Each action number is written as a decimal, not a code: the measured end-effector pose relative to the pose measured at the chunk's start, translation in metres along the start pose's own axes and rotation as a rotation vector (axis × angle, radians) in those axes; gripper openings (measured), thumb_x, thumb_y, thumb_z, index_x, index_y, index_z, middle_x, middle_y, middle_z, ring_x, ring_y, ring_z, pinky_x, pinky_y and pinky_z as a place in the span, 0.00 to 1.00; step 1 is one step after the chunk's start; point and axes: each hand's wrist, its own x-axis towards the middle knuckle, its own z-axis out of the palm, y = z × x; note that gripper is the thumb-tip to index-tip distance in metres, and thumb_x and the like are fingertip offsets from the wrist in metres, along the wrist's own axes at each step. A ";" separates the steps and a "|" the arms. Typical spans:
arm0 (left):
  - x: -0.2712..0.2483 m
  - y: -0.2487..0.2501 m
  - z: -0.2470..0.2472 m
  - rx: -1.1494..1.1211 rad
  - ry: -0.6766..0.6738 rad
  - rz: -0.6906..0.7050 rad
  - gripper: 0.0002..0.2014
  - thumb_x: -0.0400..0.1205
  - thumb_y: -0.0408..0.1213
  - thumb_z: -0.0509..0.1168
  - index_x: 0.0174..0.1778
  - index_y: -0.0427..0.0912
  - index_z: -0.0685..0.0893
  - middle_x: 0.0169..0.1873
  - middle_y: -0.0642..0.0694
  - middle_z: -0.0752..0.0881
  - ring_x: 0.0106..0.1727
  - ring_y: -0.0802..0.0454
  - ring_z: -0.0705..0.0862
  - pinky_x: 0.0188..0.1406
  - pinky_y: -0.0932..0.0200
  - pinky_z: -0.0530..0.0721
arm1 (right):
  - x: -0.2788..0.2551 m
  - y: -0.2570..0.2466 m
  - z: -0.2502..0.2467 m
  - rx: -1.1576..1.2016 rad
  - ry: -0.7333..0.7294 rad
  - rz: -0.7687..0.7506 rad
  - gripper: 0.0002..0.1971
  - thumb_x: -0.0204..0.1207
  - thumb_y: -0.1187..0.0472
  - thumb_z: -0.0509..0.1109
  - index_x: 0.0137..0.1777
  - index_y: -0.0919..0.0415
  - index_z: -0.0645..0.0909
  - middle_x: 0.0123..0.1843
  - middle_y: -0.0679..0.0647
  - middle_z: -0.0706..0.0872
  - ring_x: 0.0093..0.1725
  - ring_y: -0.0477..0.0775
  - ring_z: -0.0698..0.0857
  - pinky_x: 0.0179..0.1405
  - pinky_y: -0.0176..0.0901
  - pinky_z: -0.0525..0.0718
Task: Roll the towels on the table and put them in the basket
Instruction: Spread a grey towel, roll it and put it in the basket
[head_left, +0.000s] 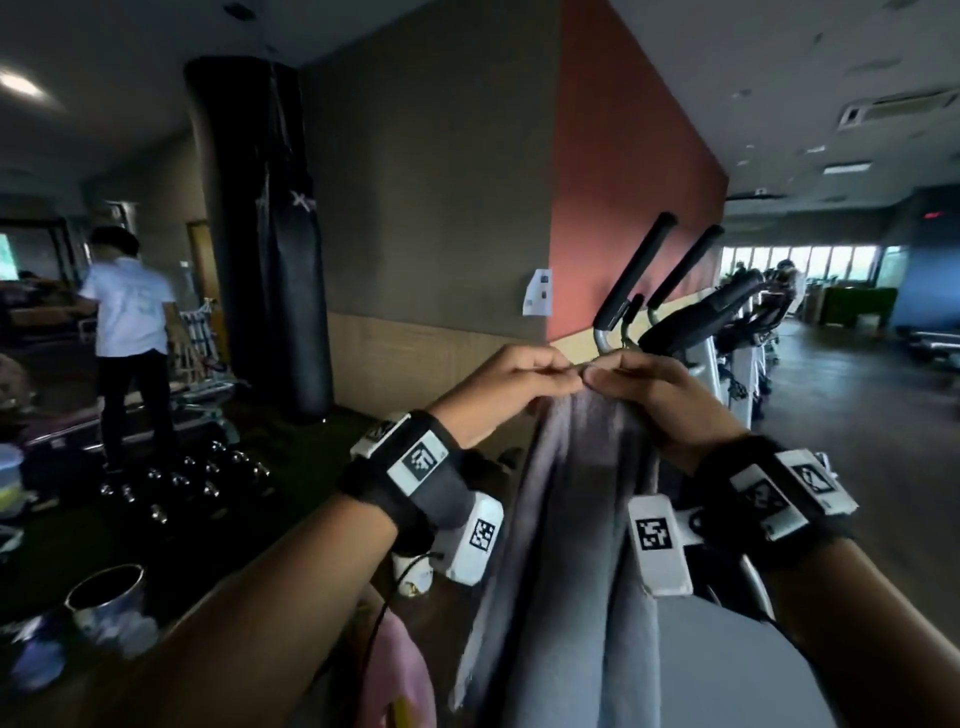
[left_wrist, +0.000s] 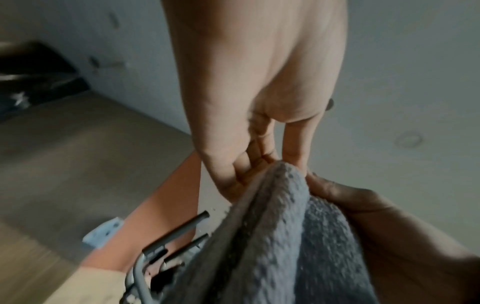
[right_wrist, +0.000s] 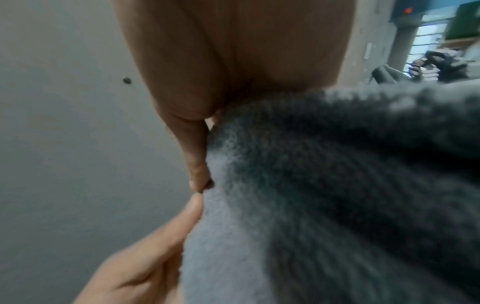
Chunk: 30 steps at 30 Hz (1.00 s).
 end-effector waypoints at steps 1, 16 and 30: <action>-0.008 -0.008 0.011 -0.115 -0.010 -0.055 0.05 0.80 0.30 0.67 0.40 0.42 0.86 0.41 0.43 0.84 0.48 0.52 0.81 0.49 0.61 0.74 | -0.006 0.002 -0.003 -0.041 -0.033 -0.004 0.06 0.74 0.65 0.73 0.45 0.69 0.84 0.40 0.62 0.85 0.40 0.55 0.82 0.43 0.43 0.79; -0.026 -0.055 0.027 -0.260 0.022 -0.277 0.12 0.75 0.39 0.74 0.51 0.40 0.86 0.48 0.45 0.89 0.56 0.48 0.84 0.62 0.55 0.77 | -0.038 0.071 0.016 0.145 0.031 0.150 0.20 0.71 0.53 0.74 0.42 0.75 0.81 0.42 0.66 0.80 0.44 0.59 0.76 0.48 0.52 0.72; -0.035 -0.050 0.020 -0.354 0.150 -0.152 0.09 0.83 0.36 0.65 0.44 0.38 0.90 0.46 0.39 0.89 0.52 0.44 0.86 0.62 0.50 0.80 | -0.049 0.079 0.029 -0.134 0.149 -0.003 0.20 0.81 0.58 0.68 0.31 0.71 0.74 0.28 0.54 0.70 0.29 0.48 0.66 0.25 0.38 0.65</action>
